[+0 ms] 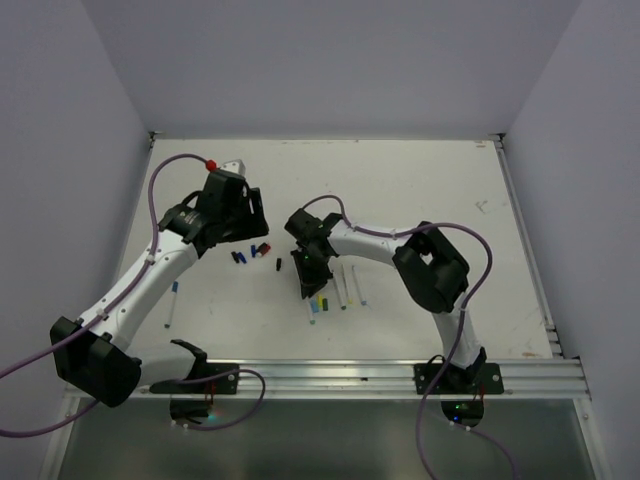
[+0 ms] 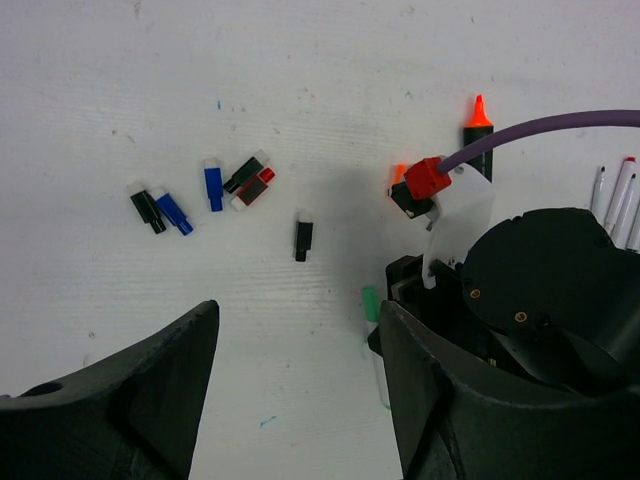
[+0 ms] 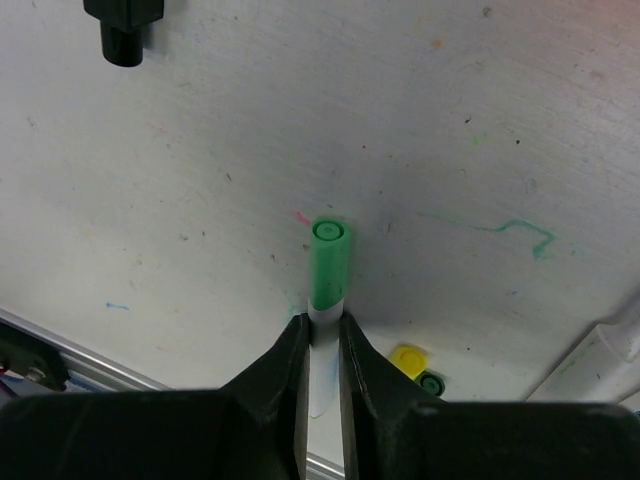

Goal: Open the pen caps

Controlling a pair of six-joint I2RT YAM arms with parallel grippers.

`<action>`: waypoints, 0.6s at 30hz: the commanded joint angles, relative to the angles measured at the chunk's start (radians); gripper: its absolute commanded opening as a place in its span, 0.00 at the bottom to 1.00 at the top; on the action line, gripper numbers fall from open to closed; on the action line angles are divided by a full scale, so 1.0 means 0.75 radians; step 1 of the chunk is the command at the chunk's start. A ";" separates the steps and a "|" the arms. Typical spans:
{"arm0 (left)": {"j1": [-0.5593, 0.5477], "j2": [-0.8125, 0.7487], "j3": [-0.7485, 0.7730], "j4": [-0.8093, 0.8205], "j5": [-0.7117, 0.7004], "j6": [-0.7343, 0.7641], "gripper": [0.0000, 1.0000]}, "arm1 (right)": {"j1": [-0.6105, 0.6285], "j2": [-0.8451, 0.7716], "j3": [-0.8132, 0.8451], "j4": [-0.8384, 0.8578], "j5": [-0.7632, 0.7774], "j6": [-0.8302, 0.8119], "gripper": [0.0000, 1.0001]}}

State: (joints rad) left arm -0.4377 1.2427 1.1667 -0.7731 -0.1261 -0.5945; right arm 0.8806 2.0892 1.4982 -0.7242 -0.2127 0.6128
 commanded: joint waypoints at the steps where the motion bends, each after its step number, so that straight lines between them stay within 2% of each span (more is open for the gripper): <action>1: 0.011 -0.021 0.029 -0.025 0.013 -0.011 0.68 | 0.014 0.045 0.031 0.049 0.036 0.015 0.00; 6: 0.023 0.008 0.034 -0.025 0.070 0.005 0.68 | 0.016 -0.094 0.066 0.041 -0.013 0.011 0.00; 8: 0.037 0.012 0.029 0.010 0.155 0.036 0.65 | 0.016 -0.179 0.113 0.037 -0.064 0.007 0.00; 9: 0.044 0.014 0.021 0.026 0.206 0.046 0.63 | 0.016 -0.206 0.123 0.037 -0.086 0.001 0.00; 13: 0.080 0.012 -0.079 0.269 0.637 0.075 0.57 | -0.012 -0.290 0.140 0.068 -0.238 -0.032 0.00; 16: 0.081 0.008 -0.177 0.417 0.806 0.026 0.53 | -0.043 -0.366 0.071 0.157 -0.313 -0.011 0.00; 18: 0.081 -0.002 -0.214 0.466 0.835 -0.011 0.50 | -0.086 -0.427 0.027 0.245 -0.375 0.007 0.00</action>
State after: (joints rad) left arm -0.3794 1.2366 1.0622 -0.5545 0.3336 -0.5922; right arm 0.8433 1.8626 1.5333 -0.6796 -0.3576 0.6189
